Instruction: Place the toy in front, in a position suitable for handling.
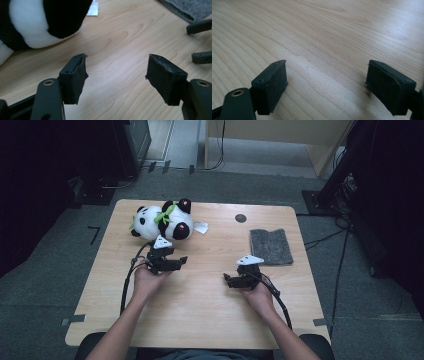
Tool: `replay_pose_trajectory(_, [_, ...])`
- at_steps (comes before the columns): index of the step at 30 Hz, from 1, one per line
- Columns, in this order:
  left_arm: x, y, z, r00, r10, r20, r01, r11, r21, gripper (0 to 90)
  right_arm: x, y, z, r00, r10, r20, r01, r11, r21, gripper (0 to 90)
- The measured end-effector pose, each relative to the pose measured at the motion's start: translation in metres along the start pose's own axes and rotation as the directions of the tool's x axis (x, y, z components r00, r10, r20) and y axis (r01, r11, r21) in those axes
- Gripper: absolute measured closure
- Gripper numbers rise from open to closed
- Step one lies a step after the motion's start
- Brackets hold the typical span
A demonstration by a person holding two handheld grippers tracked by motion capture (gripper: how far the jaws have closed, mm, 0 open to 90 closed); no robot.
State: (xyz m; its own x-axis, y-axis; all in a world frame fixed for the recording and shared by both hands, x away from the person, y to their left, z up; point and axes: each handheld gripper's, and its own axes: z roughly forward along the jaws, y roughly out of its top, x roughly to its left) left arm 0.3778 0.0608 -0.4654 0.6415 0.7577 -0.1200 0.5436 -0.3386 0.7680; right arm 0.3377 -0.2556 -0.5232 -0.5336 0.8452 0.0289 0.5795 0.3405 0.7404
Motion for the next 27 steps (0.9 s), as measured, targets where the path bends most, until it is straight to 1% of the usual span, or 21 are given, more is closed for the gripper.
replay_pose_trajectory(1, [0.001, 0.002, -0.002, 1.0, 0.002, -0.001, -0.002, 1.0, -0.007, 31.4, 0.0, 0.0, 0.0, 1.0, 0.0, 0.0, 0.0, 1.0, 0.0, 16.7])
replay_pose_trajectory(2, [0.003, 0.005, -0.004, 0.9997, 0.014, -0.02, -0.015, 0.9998, -0.015, 31.3, 0.0, 0.0, 0.0, 1.0, -0.001, 0.0, 0.001, 1.0, 0.0, 16.6])
replay_pose_trajectory(4, [0.006, 0.009, -0.007, 0.999, 0.028, -0.034, -0.029, 0.9995, -0.014, 31.3, 0.0, 0.0, 0.0, 1.0, -0.001, 0.0, 0.001, 1.0, 0.0, 16.5])
replay_pose_trajectory(6, [0.008, 0.011, -0.009, 0.9984, 0.039, -0.042, -0.04, 0.9992, -0.011, 32.2, 0.0, 0.0, 0.0, 1.0, -0.002, -0.001, 0.002, 1.0, 0.001, 16.4])
replay_pose_trajectory(9, [0.012, 0.016, -0.011, 0.9978, 0.044, -0.049, -0.044, 0.999, -0.004, 33.2, 0.0, 0.0, 0.0, 1.0, -0.003, -0.001, 0.003, 1.0, 0.0, 16.4])
replay_pose_trajectory(10, [0.013, 0.017, -0.011, 0.998, 0.038, -0.051, -0.039, 0.9992, -0.014, 33.9, 0.0, 0.0, 0.0, 1.0, -0.002, -0.001, 0.002, 1.0, 0.0, 16.5])
replay_pose_trajectory(12, [0.015, 0.019, -0.012, 0.9985, 0.03, -0.045, -0.031, 0.9994, -0.014, 35.6, 0.0, 0.0, 0.0, 1.0, -0.002, -0.001, 0.002, 1.0, 0.0, 16.5])
replay_pose_trajectory(13, [0.018, 0.022, -0.013, 0.9988, 0.022, -0.045, -0.022, 0.9996, -0.016, 36.0, 0.0, 0.0, 0.0, 1.0, -0.002, -0.001, 0.002, 1.0, 0.0, 16.5])
replay_pose_trajectory(14, [0.02, 0.024, -0.014, 0.9983, 0.029, -0.052, -0.029, 0.9995, -0.015, 37.0, 0.0, 0.0, 0.0, 1.0, -0.003, -0.001, 0.003, 1.0, 0.0, 16.4])
replay_pose_trajectory(16, [0.021, 0.026, -0.015, 0.9981, 0.029, -0.055, -0.029, 0.9995, -0.012, 38.6, 0.0, 0.0, 0.0, 1.0, -0.002, -0.001, 0.002, 1.0, 0.0, 16.5])
replay_pose_trajectory(17, [0.027, 0.03, -0.016, 0.9988, 0.014, -0.048, -0.014, 0.9998, -0.011, 39.5, 0.0, 0.0, 0.0, 1.0, -0.002, 0.0, 0.002, 1.0, 0.001, 16.5])
replay_pose_trajectory(18, [0.027, 0.03, -0.016, 0.9988, 0.014, -0.048, -0.014, 0.9998, -0.011, 39.5, 0.0, 0.0, 0.0, 1.0, -0.001, -0.001, 0.001, 1.0, 0.001, 16.4])
replay_pose_trajectory(19, [0.032, 0.033, -0.015, 0.9989, -0.004, -0.047, 0.004, 0.9999, -0.012, 40.0, 0.0, 0.0, 0.0, 1.0, -0.001, -0.001, 0.001, 1.0, 0.001, 16.5])
replay_pose_trajectory(21, [0.037, 0.035, -0.015, 0.9987, -0.014, -0.048, 0.014, 0.9998, -0.012, 40.3, 0.0, 0.0, 0.0, 1.0, -0.001, 0.0, 0.001, 1.0, 0.001, 16.5])
replay_pose_trajectory(23, [0.042, 0.037, -0.016, 0.9984, -0.026, -0.051, 0.024, 0.9992, -0.032, 41.2, 0.0, 0.0, 0.0, 1.0, -0.001, 0.0, 0.001, 1.0, 0.0, 16.5])
replay_pose_trajectory(24, [0.044, 0.038, -0.016, 0.9982, -0.03, -0.053, 0.029, 0.9992, -0.027, 41.5, 0.0, 0.0, 0.0, 1.0, -0.002, 0.0, 0.002, 1.0, 0.0, 16.5])
replay_pose_trajectory(26, [0.049, 0.041, -0.017, 0.9973, -0.025, -0.069, 0.024, 0.9994, -0.026, 41.7, 0.0, 0.0, 0.0, 1.0, -0.001, 0.0, 0.001, 1.0, -0.001, 16.5])
replay_pose_trajectory(27, [0.049, 0.041, -0.017, 0.9973, -0.025, -0.069, 0.024, 0.9994, -0.026, 41.9, 0.0, 0.0, 0.0, 1.0, -0.001, 0.0, 0.001, 1.0, 0.0, 16.5])
